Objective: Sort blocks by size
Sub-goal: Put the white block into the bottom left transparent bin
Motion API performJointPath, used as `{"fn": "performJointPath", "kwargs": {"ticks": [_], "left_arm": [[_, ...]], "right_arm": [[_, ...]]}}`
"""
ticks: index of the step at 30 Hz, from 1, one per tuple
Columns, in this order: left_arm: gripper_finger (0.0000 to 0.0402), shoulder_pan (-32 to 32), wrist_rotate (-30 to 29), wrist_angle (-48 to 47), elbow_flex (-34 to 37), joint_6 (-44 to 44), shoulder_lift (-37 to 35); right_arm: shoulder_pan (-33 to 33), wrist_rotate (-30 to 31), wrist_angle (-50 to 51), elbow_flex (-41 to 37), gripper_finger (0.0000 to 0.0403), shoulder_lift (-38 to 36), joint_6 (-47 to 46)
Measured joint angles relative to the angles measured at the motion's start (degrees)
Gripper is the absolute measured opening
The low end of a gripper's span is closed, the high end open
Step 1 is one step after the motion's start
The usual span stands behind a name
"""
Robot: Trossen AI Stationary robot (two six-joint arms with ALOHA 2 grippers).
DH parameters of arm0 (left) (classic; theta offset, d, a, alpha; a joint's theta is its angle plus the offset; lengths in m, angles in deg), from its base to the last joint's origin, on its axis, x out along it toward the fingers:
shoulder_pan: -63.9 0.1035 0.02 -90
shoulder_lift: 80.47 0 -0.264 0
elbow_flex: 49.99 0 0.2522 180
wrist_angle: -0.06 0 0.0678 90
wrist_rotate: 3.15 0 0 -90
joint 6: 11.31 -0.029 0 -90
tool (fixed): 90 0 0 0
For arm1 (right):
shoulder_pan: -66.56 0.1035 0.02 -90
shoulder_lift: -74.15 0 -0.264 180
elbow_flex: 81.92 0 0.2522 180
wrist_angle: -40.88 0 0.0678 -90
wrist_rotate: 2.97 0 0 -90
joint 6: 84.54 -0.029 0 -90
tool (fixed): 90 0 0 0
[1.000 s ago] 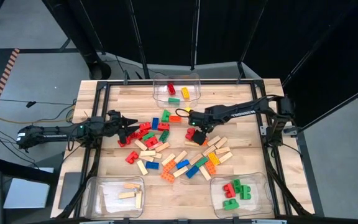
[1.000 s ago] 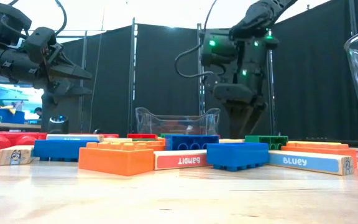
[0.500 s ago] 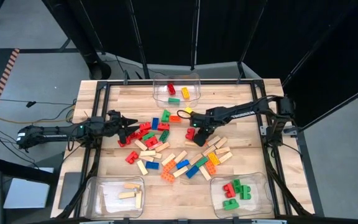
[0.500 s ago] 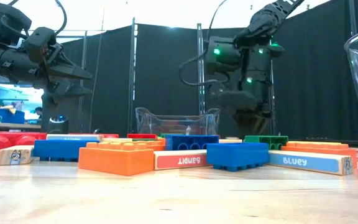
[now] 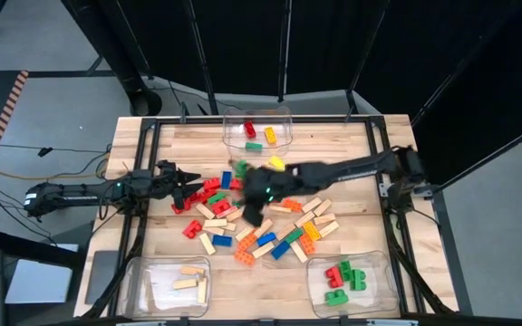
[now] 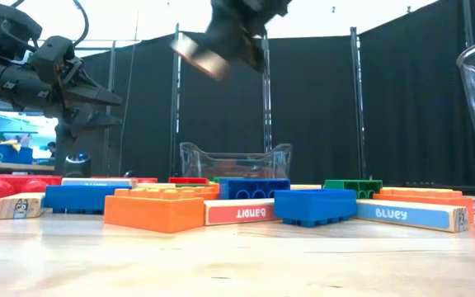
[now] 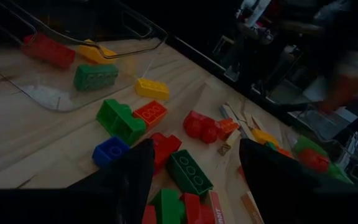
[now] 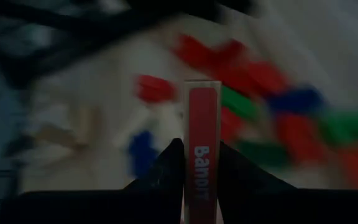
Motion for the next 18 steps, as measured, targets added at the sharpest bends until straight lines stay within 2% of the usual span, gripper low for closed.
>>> {"fn": "performJointPath", "kwargs": {"ticks": [4, 9, 16, 18], "left_arm": [[0.0245, 0.0, 0.0, 0.0, 0.0, 0.0, 0.0], [0.0245, 0.0, 0.0, 0.0, 0.0, 0.2, 0.3], [0.0245, 0.0, 0.0, 0.0, 0.0, 0.2, 0.3], [0.0245, 0.0, 0.0, 0.0, 0.0, 0.2, 0.3]], "right_arm": [[3.5, -4.7, -5.2, 8.6, 0.0074, 7.1, 5.5], [5.4, -11.9, -5.5, 21.8, 0.0074, 18.2, 10.5], [5.8, -29.0, -6.8, 41.9, 0.0074, 34.8, 10.7], [5.8, -32.5, -8.5, 44.5, 0.0074, 37.5, 9.6]]}}
